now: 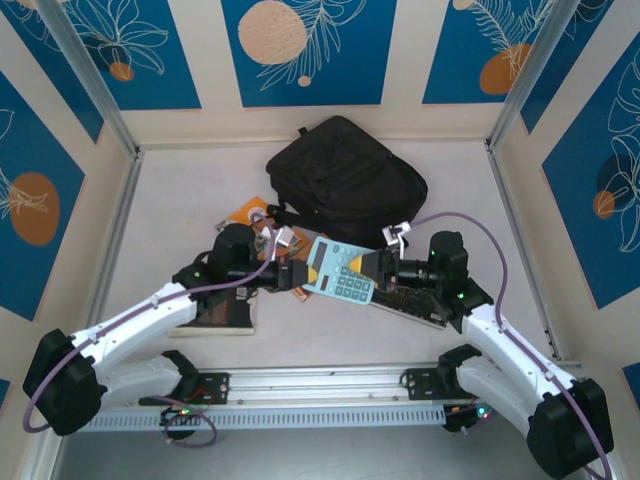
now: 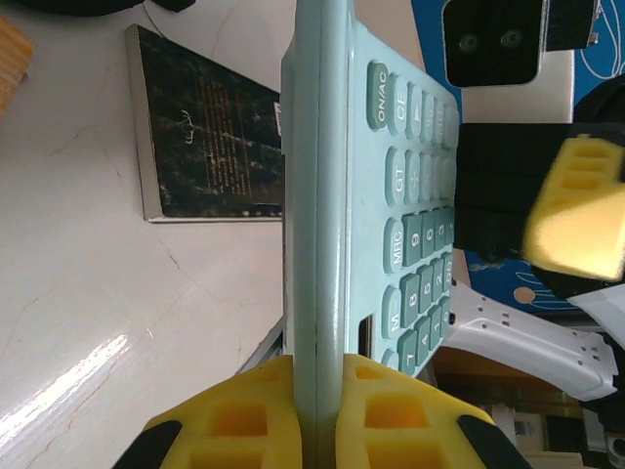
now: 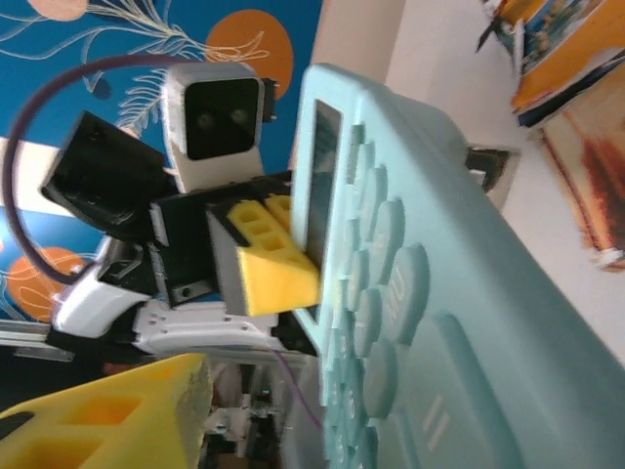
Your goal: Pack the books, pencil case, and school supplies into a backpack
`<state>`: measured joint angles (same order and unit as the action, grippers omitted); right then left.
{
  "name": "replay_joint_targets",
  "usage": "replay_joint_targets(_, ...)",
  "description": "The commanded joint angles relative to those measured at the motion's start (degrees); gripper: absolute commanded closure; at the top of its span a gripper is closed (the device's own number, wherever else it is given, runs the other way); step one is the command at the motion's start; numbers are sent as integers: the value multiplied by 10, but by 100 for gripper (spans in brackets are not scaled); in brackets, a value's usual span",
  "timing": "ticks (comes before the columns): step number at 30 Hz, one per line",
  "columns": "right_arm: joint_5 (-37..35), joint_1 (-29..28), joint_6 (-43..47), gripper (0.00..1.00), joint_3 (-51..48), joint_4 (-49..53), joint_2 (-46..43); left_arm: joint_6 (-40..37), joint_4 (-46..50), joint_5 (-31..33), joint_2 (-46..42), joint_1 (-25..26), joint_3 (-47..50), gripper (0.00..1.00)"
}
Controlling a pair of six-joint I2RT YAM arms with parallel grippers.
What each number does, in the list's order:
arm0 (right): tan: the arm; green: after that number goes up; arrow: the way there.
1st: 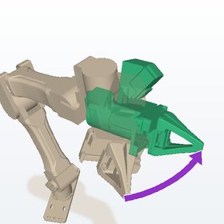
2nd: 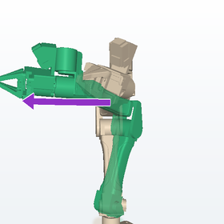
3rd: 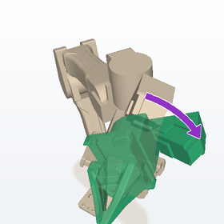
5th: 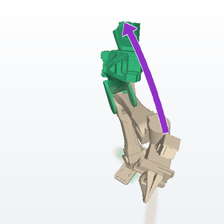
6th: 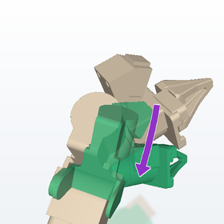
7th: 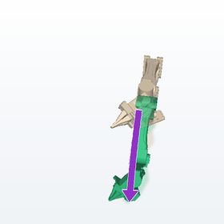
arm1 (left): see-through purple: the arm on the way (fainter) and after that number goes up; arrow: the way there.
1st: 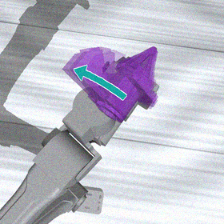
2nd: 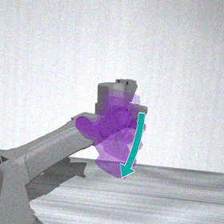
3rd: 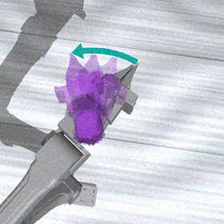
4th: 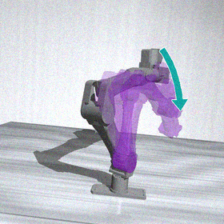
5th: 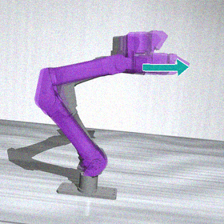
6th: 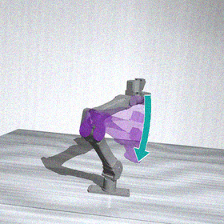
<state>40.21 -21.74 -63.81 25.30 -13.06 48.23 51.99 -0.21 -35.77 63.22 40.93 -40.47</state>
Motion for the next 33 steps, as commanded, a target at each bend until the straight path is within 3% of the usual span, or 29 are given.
replay_joint_targets(1,-27,-3,-4,68,-8,-27,-4,-14,-6,15,6,7,-19,100)
replay_joint_targets(3,-33,-3,2,86,-9,-15,-5,-17,4,20,9,7,-24,100)
replay_joint_targets(5,-38,2,8,98,-10,-3,-9,-25,22,27,13,6,-31,92)
replay_joint_targets(9,-42,29,12,100,-16,21,-29,-63,67,36,28,7,-60,60)
replay_joint_targets(13,-56,72,22,100,-30,74,-68,-155,185,99,69,5,-149,43)
replay_joint_targets(17,-188,98,110,100,4,314,-116,-238,286,175,148,6,-285,38)
replay_joint_targets(19,-226,113,133,100,7,370,-137,-261,322,211,198,5,-355,37)
replay_joint_targets(26,-311,127,183,100,20,470,-177,-365,466,285,451,5,-680,35)
replay_joint_targets(33,-408,124,200,100,45,531,-190,-467,517,277,633,6,-911,33)
